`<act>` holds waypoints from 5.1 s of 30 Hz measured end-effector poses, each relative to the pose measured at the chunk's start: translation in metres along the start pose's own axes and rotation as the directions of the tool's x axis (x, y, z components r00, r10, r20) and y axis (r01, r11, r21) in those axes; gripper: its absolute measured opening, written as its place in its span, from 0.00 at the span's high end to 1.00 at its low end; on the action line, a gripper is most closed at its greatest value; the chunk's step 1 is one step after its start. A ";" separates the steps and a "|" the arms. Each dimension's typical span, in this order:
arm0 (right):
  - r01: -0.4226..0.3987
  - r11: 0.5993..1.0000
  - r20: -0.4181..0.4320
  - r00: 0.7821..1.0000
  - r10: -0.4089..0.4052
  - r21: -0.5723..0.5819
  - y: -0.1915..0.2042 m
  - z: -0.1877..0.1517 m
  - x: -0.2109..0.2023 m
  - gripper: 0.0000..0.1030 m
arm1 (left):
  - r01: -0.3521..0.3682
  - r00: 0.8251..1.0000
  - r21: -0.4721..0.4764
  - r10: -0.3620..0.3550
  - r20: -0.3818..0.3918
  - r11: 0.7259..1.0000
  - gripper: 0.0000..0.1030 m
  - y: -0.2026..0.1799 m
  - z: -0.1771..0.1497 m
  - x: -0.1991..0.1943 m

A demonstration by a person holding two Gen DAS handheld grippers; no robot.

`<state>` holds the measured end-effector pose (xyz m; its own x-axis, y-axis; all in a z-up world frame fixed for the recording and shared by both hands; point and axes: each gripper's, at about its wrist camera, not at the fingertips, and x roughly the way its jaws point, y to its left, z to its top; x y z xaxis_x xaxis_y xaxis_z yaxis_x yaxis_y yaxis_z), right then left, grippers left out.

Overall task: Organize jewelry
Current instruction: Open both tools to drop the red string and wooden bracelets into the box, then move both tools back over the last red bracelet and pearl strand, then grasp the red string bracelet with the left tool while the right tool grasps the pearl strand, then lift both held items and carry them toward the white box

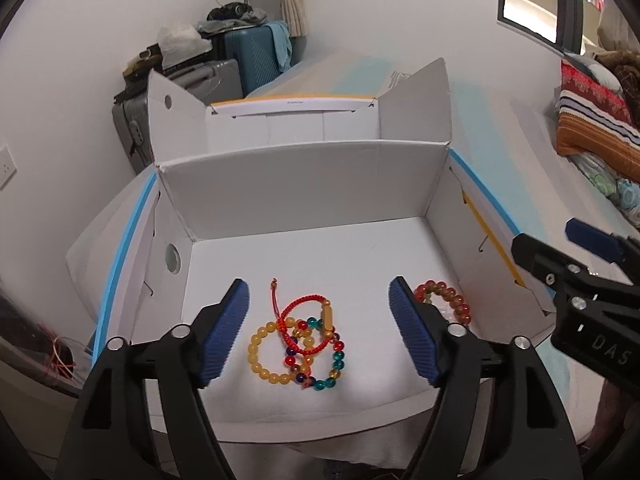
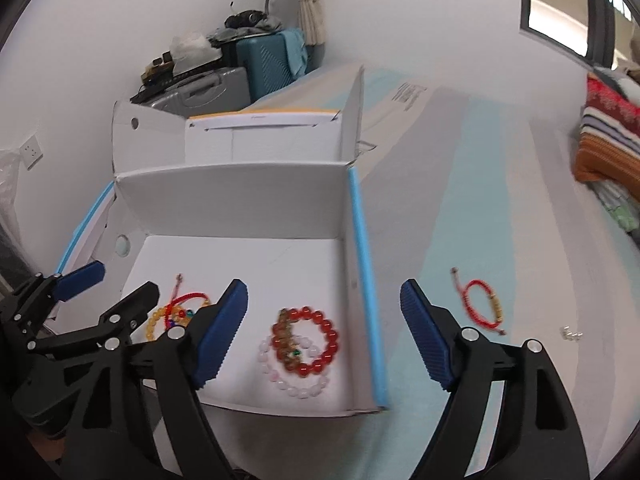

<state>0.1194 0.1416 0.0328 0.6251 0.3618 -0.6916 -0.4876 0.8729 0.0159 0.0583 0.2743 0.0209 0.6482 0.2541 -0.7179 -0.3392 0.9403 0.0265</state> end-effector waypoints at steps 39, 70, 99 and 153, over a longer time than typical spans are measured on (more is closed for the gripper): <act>0.198 0.955 -0.004 0.979 -0.202 0.220 -0.240 -0.050 -0.069 0.07 | 0.213 0.975 0.194 -0.220 0.014 0.958 0.06 -0.223 0.011 -0.012; 0.278 0.929 -0.187 0.953 -0.237 0.243 -0.350 -0.115 0.070 0.08 | 0.217 0.970 0.201 -0.186 -0.159 0.955 0.06 -0.314 0.013 0.161; 0.221 0.951 -0.182 0.966 -0.183 0.218 -0.340 -0.125 0.087 0.57 | 0.263 0.958 0.224 -0.228 -0.171 0.938 0.51 -0.311 0.003 0.181; 0.195 0.942 -0.102 0.980 -0.173 0.275 -0.325 -0.116 0.021 0.90 | 0.294 0.955 0.288 -0.269 -0.122 0.911 0.87 -0.306 0.000 0.100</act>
<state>0.2201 -0.1722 -0.0713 0.6344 0.1702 -0.7541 -0.1699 0.9823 0.0788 0.2270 0.0118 -0.0588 0.6272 -0.0380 -0.7779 0.0776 0.9969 0.0139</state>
